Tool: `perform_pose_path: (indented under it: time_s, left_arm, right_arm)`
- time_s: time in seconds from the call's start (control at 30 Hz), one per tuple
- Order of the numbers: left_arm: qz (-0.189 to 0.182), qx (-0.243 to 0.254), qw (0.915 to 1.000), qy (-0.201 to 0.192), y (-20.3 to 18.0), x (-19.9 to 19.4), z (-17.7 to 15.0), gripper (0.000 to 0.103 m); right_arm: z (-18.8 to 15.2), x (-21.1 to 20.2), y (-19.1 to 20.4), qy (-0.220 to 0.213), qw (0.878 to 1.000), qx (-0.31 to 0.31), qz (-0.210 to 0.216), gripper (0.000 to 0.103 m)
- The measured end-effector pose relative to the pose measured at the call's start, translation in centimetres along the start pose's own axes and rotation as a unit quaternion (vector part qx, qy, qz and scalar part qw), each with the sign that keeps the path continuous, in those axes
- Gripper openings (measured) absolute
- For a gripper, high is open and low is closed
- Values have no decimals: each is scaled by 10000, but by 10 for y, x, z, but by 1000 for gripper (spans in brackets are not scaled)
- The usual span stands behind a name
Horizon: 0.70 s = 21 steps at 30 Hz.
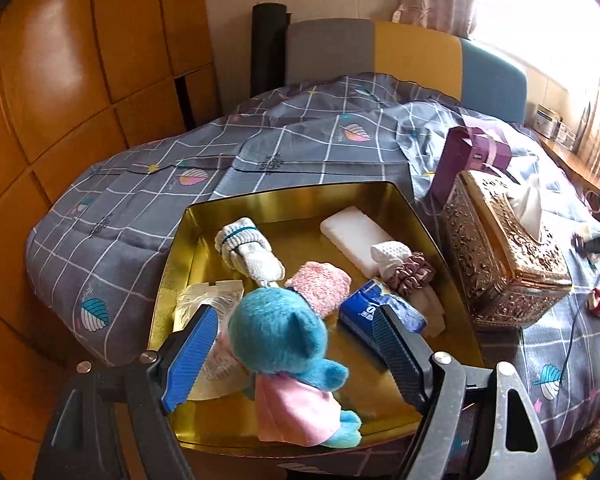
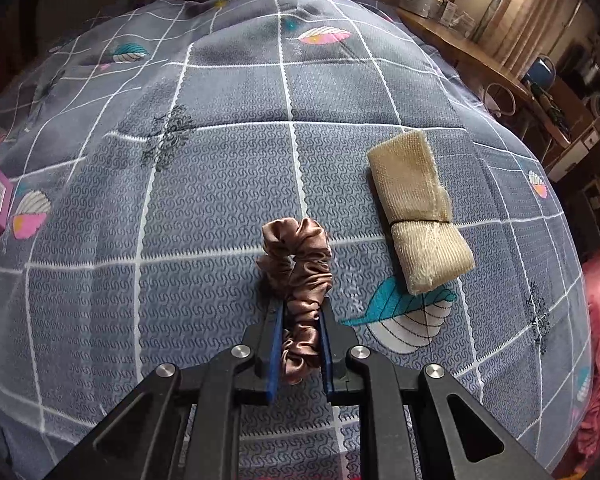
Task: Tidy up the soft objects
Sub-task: 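Carry the brown scrunchie into the gold tray and open the right gripper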
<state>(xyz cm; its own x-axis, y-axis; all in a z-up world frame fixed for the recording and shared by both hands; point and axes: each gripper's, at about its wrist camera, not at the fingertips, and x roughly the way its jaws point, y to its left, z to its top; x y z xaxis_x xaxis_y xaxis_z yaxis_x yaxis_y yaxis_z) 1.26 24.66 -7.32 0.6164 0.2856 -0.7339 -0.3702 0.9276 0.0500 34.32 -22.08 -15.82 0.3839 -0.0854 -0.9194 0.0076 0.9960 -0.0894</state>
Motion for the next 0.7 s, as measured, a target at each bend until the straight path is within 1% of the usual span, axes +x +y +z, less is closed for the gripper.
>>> perform_pose_path:
  time_s: [0.1, 0.2, 0.27, 0.33, 0.43, 0.53, 0.63, 0.7]
  left_arm:
    - [-47, 47, 10000, -62, -2, -1, -1, 81]
    - [-91, 76, 9999, -55, -3, 1, 0, 81]
    - [-112, 79, 9999, -41, -3, 3, 0, 81]
    - [-131, 79, 9999, -44, -3, 4, -1, 81]
    - [-180, 95, 9998, -58, -4, 5, -1, 81]
    - [-198, 137, 9997, -89, -4, 5, -3, 81]
    - [-183, 96, 9997, -93, -2, 6, -4, 81]
    - [-189, 55, 9998, -104, 2, 5, -5, 81]
  right_arm:
    - [34, -22, 14, -190, 9997, 66, 148, 16]
    - [67, -62, 44, -649, 9970, -188, 387, 16]
    - [84, -94, 71, -1036, 9913, -445, 675, 16]
    - [93, -127, 104, -1421, 9810, -815, 1038, 16]
    - [91, -172, 157, -1871, 9583, -1433, 1617, 16]
    - [66, -209, 212, -2134, 9284, -2094, 2208, 16]
    - [28, -235, 257, -2164, 8948, -2826, 2694, 16]
    - [-1, -246, 283, -2016, 8736, -3277, 2979, 16]
